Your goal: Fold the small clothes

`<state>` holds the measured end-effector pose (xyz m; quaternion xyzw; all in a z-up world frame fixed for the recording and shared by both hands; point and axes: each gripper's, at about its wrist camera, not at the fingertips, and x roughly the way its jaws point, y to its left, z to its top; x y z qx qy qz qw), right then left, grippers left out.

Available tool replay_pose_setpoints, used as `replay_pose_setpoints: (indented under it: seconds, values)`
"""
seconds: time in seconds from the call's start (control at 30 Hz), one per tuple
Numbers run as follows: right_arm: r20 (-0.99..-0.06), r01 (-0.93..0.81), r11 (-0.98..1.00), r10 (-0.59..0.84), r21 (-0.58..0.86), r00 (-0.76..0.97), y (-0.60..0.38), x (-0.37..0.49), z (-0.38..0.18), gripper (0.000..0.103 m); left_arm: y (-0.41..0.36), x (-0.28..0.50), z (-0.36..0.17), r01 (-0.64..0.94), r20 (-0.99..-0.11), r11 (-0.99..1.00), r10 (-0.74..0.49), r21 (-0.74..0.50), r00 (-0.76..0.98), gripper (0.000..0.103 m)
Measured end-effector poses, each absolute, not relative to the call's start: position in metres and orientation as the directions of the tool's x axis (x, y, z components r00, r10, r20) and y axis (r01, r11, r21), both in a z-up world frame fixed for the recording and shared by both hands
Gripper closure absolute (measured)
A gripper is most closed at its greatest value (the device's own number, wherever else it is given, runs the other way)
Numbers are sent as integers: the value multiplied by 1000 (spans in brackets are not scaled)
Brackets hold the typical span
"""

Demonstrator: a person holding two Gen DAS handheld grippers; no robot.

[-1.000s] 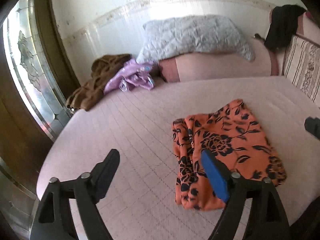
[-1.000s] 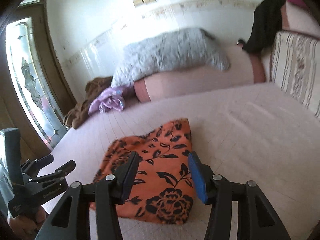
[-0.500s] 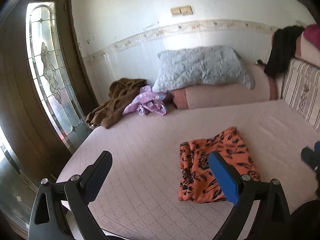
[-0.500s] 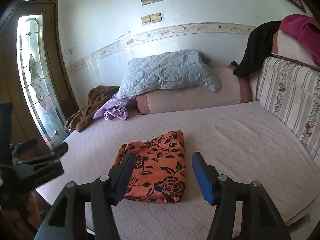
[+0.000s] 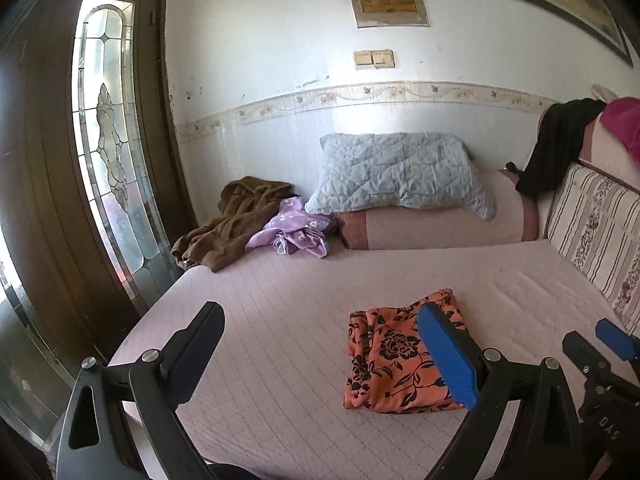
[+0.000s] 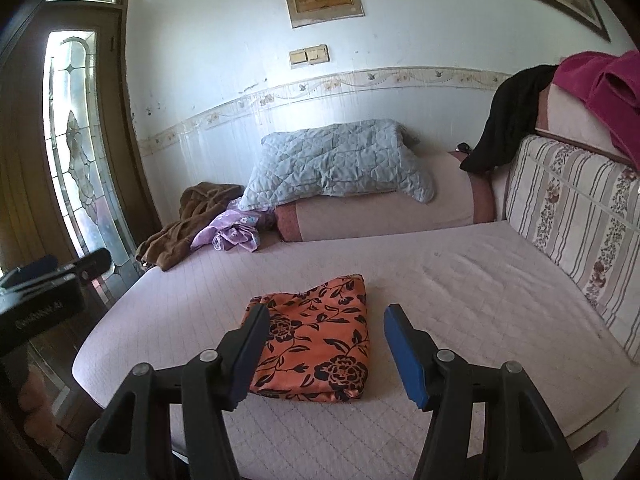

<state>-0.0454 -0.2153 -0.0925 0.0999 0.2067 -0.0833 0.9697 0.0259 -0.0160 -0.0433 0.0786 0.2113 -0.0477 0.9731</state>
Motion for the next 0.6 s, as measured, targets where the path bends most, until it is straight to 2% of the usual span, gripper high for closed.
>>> replay_pose_setpoints:
  seconds: [0.6]
  values:
    - [-406,192,976,-134,106,904,-199,-41,-80,39,-5,22,-29,131,-394,985,-78,110,916,6]
